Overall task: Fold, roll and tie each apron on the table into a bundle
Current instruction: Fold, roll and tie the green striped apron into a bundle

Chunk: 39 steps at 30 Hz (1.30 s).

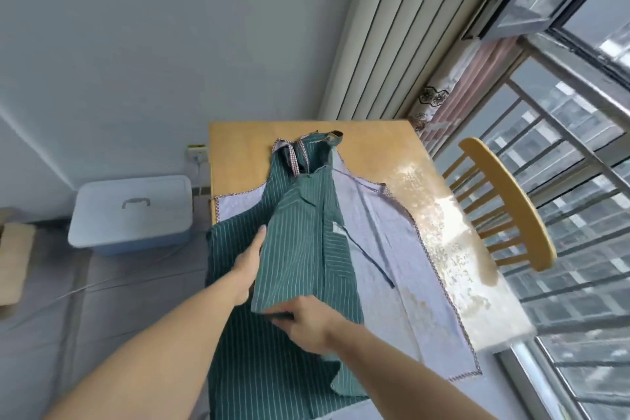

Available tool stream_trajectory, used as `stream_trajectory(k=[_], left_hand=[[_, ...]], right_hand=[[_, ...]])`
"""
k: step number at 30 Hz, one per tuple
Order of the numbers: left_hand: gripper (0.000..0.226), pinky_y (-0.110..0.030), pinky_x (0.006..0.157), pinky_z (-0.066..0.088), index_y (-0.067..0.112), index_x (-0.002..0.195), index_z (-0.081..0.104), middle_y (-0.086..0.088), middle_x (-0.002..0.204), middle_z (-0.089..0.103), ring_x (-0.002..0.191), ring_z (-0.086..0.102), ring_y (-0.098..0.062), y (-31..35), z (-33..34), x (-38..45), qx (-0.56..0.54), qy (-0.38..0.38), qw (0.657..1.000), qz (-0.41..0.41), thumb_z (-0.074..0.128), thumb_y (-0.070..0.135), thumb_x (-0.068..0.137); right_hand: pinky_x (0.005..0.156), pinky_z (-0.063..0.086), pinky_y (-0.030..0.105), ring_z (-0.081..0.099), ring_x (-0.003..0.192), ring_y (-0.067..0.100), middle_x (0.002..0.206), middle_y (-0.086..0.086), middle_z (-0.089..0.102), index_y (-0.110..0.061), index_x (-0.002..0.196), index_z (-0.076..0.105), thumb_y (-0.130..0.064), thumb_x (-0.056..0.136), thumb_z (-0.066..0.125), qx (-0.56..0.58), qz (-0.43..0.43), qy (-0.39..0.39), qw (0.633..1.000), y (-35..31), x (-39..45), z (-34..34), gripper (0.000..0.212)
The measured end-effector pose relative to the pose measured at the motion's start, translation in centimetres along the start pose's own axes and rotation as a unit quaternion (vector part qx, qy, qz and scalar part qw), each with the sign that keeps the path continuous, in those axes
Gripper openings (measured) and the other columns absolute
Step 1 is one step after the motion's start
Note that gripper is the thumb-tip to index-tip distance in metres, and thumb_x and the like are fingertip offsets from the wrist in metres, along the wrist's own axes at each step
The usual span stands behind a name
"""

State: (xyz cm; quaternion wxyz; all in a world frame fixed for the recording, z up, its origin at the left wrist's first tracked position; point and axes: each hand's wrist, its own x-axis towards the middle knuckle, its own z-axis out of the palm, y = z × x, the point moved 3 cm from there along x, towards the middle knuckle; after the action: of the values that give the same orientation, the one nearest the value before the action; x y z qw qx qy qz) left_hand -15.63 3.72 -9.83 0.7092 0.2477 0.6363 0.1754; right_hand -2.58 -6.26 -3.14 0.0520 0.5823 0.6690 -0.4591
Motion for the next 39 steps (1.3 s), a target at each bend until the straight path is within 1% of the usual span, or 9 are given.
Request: stream_trajectory(k=[3, 6, 9, 14, 19, 25, 31, 35, 39], left_hand=[[0.109, -0.053, 0.122, 0.019, 0.023, 0.159, 0.026, -0.005, 0.165, 0.025, 0.15, 0.026, -0.031, -0.3, -3.7, -0.5, 0.025, -0.003, 1.0, 0.007, 0.062, 0.082, 0.074], [0.092, -0.052, 0.119, 0.028, 0.009, 0.16, 0.02, -0.011, 0.164, 0.026, 0.147, 0.032, -0.034, -1.2, -6.4, 0.2, 0.075, 0.049, 0.995, 0.038, 0.071, 0.045, 0.091], [0.08, -0.046, 0.11, 0.043, 0.004, 0.157, 0.024, -0.015, 0.162, 0.031, 0.143, 0.038, -0.034, -2.4, -7.9, 1.1, 0.122, 0.066, 0.99, 0.004, 0.071, 0.022, 0.095], [0.086, -0.037, 0.072, 0.059, 0.001, 0.148, 0.034, -0.015, 0.144, 0.046, 0.116, 0.057, -0.027, -0.6, -8.8, 2.8, 0.289, 0.055, 0.955, -0.034, 0.083, 0.029, 0.083], [0.054, -0.031, 0.081, 0.045, 0.021, 0.121, 0.055, 0.002, 0.121, 0.061, 0.105, 0.056, -0.017, 5.6, -8.2, 6.4, 0.42, 0.235, 0.861, 0.167, 0.082, 0.044, 0.079], [0.046, -0.036, 0.096, 0.05, 0.024, 0.132, 0.053, 0.004, 0.132, 0.059, 0.113, 0.058, -0.017, 11.3, -4.2, 12.2, 0.323, 0.181, 0.913, 0.169, 0.064, 0.047, 0.095], [0.061, -0.037, 0.102, 0.046, 0.025, 0.135, 0.054, 0.007, 0.133, 0.06, 0.123, 0.052, -0.019, 16.8, -2.6, 16.2, 0.337, 0.212, 0.9, 0.176, 0.067, 0.06, 0.087], [0.048, -0.029, 0.093, 0.044, 0.022, 0.132, 0.059, 0.005, 0.132, 0.062, 0.117, 0.058, -0.018, 20.8, -2.1, 18.4, 0.249, 0.194, 0.933, 0.173, 0.054, 0.055, 0.098], [0.055, -0.036, 0.09, 0.047, 0.014, 0.117, 0.065, -0.007, 0.123, 0.068, 0.111, 0.063, -0.026, 24.0, -1.2, 21.3, 0.201, 0.163, 0.953, 0.158, 0.042, 0.061, 0.1]], right_hand=[[0.089, 0.047, 0.033, 0.064, 0.095, 0.022, 0.11, 0.003, 0.066, -0.029, 0.14, 0.059, -0.035, 0.105, 0.05, 0.012, 0.028, -0.116, 0.993, -3.0, 1.8, 2.9, 0.037], [0.105, 0.046, 0.042, 0.055, 0.128, 0.031, 0.144, 0.003, 0.056, -0.035, 0.148, 0.049, -0.044, 0.1, 0.06, -0.025, 0.062, -0.217, 0.974, -4.3, 2.9, 4.2, 0.05], [0.1, 0.054, 0.045, 0.065, 0.109, 0.033, 0.14, 0.016, 0.061, -0.027, 0.152, 0.045, -0.042, 0.105, 0.052, -0.016, 0.098, -0.295, 0.95, -3.8, 4.1, 4.0, 0.05], [0.07, 0.058, 0.031, 0.064, 0.069, 0.009, 0.107, -0.001, 0.07, -0.029, 0.119, 0.069, -0.024, 0.102, 0.052, -0.009, 0.154, 0.039, 0.987, 0.6, 9.6, -3.5, 0.025], [0.068, 0.061, 0.037, 0.072, 0.077, 0.018, 0.117, -0.001, 0.069, -0.027, 0.142, 0.052, -0.016, 0.096, 0.049, 0.034, 0.192, 0.172, 0.966, 3.7, 16.4, -12.8, 0.048], [0.047, 0.037, 0.025, 0.055, 0.062, 0.01, 0.119, 0.009, 0.064, -0.016, 0.156, 0.033, -0.026, 0.101, 0.053, 0.236, 0.198, 0.282, 0.909, 5.5, 25.4, -22.8, 0.059], [0.081, 0.049, 0.035, 0.057, 0.088, 0.017, 0.082, 0.002, 0.05, -0.01, 0.102, 0.054, -0.057, 0.093, 0.064, 0.486, 0.258, 0.225, 0.804, 7.5, 33.0, -28.6, 0.049], [0.091, 0.054, 0.032, 0.061, 0.091, 0.018, 0.099, 0.006, 0.063, -0.005, 0.102, 0.061, -0.004, 0.094, 0.059, 0.557, 0.205, 0.237, 0.769, 8.4, 35.6, -30.6, 0.008], [0.057, 0.04, 0.03, 0.042, 0.054, 0.017, 0.068, 0.009, 0.042, -0.009, 0.077, 0.042, 0.02, 0.078, 0.023, 0.577, 0.074, 0.092, 0.808, 9.7, 33.6, -30.0, 0.035]])
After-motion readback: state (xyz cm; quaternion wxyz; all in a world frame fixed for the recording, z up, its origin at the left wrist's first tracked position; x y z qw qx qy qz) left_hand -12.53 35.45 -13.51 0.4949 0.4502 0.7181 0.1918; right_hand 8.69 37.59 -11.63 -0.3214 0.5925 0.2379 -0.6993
